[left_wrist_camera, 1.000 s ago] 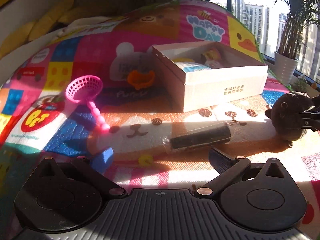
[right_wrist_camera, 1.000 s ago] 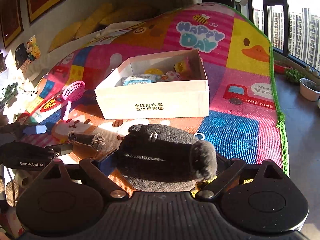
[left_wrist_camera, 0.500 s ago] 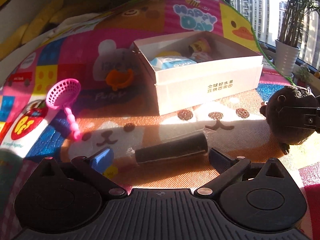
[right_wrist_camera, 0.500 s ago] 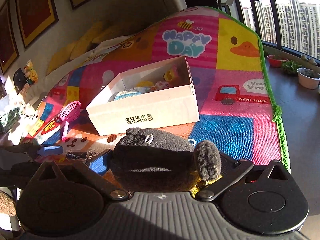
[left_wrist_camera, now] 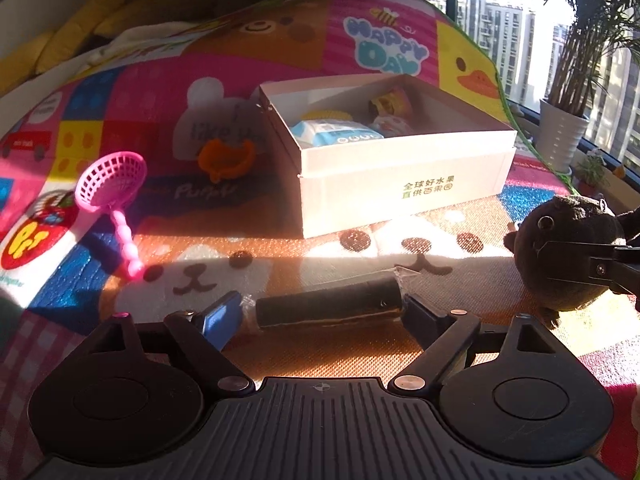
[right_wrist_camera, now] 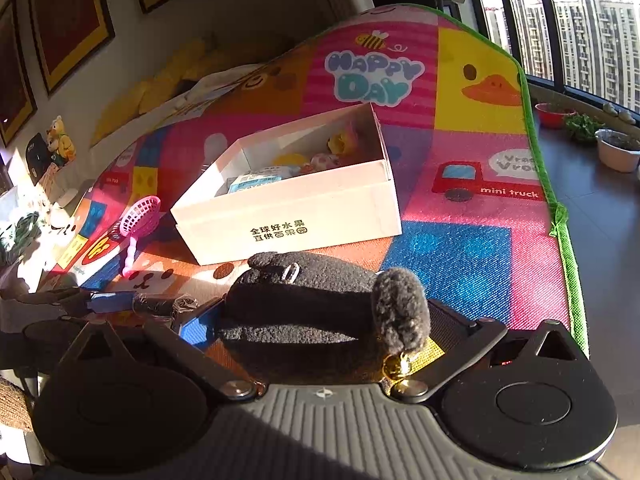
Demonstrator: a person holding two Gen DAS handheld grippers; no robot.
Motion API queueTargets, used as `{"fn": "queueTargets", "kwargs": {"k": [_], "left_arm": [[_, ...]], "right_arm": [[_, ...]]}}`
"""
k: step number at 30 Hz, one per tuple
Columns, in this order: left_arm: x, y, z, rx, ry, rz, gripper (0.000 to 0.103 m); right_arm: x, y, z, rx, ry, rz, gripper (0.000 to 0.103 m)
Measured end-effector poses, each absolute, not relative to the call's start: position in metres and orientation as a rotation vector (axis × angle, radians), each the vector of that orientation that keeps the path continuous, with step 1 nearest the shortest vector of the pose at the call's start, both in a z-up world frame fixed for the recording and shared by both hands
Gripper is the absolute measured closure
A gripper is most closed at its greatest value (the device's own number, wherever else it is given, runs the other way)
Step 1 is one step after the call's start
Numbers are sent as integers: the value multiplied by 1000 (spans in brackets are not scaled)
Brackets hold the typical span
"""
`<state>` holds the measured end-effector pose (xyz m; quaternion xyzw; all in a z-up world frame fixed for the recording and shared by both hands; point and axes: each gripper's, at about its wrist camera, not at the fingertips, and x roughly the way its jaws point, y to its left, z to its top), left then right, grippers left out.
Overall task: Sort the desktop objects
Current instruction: 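Raise the black stick with the left tool while the right tool raises the plush toy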
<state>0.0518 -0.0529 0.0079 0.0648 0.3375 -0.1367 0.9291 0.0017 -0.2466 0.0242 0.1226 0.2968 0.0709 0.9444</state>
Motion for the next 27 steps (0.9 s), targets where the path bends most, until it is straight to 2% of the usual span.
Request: {"fn": "queueTargets", "kwargs": {"k": [12,14,17,22,27], "left_arm": [[23,-44,12,174,704,-323,13],[11,-43,12,195,706,-337,13],[-3,-45,15,230,698,-357,13],[-18,-49,47,249,584,-368,13],[-28,-59,103,287,386,-375,13]], "right_arm": [[-3,-230,29,144,594,118,1],[-5,-227,32,134,604,135,15],[-4,-221,40,113,656,140,16],[-5,-218,65,112,723,203,16],[-26,-218,128,73,578,236,16]]}}
